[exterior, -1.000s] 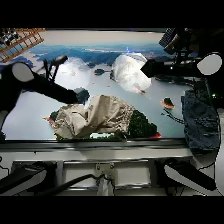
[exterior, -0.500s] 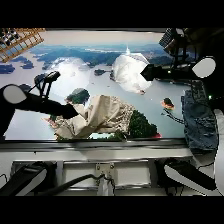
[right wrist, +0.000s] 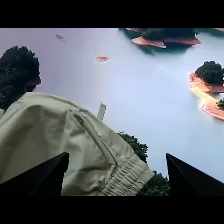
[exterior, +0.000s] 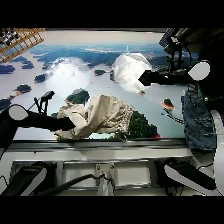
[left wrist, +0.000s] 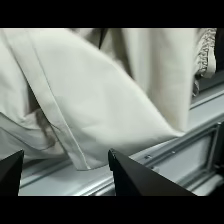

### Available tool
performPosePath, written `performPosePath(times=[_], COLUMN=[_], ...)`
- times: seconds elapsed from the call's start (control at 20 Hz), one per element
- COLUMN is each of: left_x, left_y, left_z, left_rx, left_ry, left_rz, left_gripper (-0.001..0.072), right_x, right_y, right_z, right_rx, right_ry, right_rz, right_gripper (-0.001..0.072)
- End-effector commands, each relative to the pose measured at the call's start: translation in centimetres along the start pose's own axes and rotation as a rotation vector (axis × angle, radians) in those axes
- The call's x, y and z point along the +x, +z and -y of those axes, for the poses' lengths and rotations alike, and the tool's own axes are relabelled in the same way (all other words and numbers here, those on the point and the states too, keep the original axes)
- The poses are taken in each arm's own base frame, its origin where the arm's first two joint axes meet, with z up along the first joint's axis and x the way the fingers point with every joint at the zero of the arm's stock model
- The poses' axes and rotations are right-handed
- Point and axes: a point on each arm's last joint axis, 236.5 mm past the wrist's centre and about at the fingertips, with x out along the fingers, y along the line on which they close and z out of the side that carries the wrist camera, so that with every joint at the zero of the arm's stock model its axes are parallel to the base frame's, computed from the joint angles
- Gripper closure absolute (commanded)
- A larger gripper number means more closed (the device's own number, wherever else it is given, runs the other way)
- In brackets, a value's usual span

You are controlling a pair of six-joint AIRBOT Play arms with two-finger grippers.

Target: Fold the clothes and pants, and hang the long-sleeved shirts on hangers.

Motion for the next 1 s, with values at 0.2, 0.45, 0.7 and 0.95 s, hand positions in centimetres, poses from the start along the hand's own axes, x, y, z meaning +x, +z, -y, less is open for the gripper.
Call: performPosePath(times=[0.2, 0.45, 0.7, 0.95], left_x=[3.5, 6.5, 4.2, -2.5], left_y=[-0.8, 1.1, 4.2, 7.3], left_z=[0.5, 5.1, 11.0, 12.5], left_rx=[-0.131, -0.144, -0.18, -0.13], left_ry=[-0.129, -0.335, -0.712, -0.834], left_rz=[0.033, 0.029, 0.094, 0.28], left_gripper=[0.0142, 0.0195, 0.0704, 0.0705], right_x=[0.0, -0.1, 0.0, 2.1], right_y=[-0.3, -0.1, -1.3, -10.9], right_z=[-1.2, -2.4, -2.5, -1.3], right_rx=[0.022, 0.046, 0.088, 0.165], right_ry=[0.048, 0.1, 0.105, 0.096], right_rz=[-0.01, -0.005, -0.055, -0.315], right_gripper=[0.0009, 0.0009, 0.001, 0.001])
